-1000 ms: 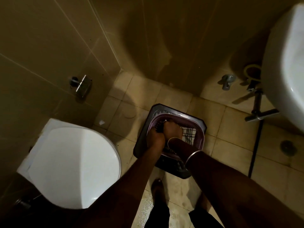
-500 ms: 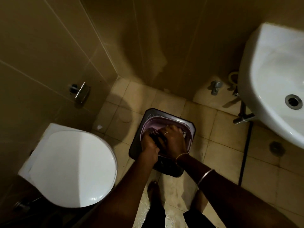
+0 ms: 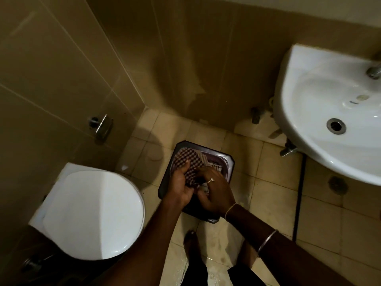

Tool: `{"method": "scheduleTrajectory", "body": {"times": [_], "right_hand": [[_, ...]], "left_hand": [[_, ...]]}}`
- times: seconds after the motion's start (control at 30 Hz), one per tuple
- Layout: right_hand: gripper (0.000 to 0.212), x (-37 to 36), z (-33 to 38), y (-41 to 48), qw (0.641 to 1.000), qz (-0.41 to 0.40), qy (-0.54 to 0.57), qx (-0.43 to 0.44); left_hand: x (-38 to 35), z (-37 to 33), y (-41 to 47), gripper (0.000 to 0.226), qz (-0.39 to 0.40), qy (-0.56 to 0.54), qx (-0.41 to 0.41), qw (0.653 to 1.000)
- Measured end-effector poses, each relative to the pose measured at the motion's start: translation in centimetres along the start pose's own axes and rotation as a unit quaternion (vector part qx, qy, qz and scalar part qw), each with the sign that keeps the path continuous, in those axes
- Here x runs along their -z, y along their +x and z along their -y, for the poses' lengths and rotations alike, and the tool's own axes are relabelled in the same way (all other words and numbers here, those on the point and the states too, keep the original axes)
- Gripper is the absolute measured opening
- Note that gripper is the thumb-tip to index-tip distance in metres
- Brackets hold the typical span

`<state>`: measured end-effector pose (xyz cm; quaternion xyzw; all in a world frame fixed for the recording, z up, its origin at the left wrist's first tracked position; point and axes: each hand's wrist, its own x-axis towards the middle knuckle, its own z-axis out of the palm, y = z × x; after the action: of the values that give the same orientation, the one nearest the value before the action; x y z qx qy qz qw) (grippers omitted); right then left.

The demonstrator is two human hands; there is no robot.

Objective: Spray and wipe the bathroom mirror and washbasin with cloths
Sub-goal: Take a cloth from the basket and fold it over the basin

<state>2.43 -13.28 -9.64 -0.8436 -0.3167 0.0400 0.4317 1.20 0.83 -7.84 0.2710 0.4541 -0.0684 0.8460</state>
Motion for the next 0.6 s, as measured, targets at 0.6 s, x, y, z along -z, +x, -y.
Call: {"method": "scheduleTrajectory", "body": {"times": [0.6], "right_hand": [[0.018,21.8,5.1,4.8,0.802,-0.138,0.472,-0.338]], "left_hand": [[-16.8,-2.2,-8.6,0.039,0.191,0.104,-0.046,0.975]]}}
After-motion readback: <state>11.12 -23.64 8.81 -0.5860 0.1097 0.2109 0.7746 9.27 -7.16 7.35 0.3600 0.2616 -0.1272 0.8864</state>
